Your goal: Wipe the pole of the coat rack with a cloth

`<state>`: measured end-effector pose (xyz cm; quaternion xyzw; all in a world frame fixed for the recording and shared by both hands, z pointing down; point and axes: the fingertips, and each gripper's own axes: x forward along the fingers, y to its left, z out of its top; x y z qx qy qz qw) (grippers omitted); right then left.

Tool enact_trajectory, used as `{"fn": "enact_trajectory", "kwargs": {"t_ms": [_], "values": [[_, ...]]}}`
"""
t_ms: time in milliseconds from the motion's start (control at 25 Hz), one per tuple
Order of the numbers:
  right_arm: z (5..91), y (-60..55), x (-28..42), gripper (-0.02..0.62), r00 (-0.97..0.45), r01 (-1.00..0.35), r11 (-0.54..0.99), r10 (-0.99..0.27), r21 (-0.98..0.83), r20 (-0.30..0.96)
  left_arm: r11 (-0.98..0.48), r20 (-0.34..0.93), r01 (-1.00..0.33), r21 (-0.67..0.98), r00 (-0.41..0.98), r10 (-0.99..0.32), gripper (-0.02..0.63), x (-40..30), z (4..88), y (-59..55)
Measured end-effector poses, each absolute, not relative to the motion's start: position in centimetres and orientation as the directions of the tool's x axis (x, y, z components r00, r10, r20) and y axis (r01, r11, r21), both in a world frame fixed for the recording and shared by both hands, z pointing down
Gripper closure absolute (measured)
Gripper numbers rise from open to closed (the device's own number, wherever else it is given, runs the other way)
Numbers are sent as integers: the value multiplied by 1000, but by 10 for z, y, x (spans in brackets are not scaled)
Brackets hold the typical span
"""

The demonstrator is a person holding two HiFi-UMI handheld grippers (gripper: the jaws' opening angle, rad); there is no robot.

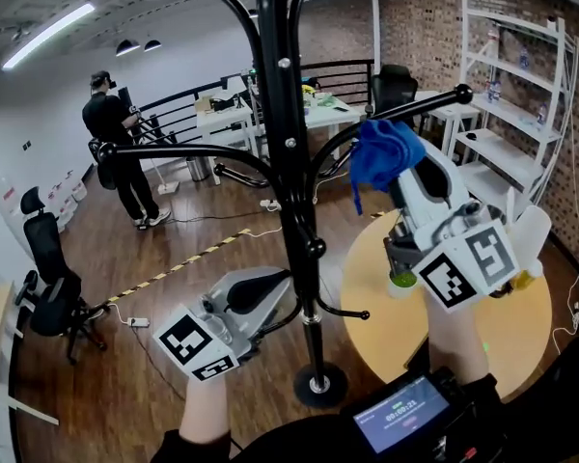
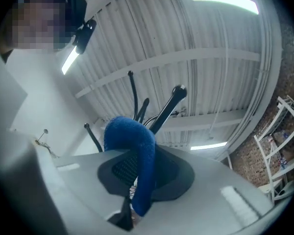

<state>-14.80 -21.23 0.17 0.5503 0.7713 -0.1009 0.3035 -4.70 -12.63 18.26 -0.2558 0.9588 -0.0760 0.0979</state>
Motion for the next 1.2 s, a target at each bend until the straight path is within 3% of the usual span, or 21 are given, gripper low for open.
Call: {"fn": "enact_trajectory", "kwargs": {"t_ms": [200,480,840,1080,1200], "values": [[-36,-286,-156,551,-269,866,481,676,134,-686,837,-163,-507,-204,-826,-540,606,-57,176,-142],[-35,-279,-153,551,-283,857,496,683,142,-674,827,-176,-535,-174,-809,-561,606,-61,179,-153],[57,-159,-136,551,-224,840,388,885,379,-409,862,-177,-491,-124,-844,-506,606,-40,201,-133],[124,-136,-135,555,-234,832,348,927,432,-295,873,-146,-481,-84,-861,-488,606,-39,214,-123],[185,-128,-134,555,-268,838,307,952,450,-151,872,-132,-486,-61,-862,-490,606,-36,220,-114]]}}
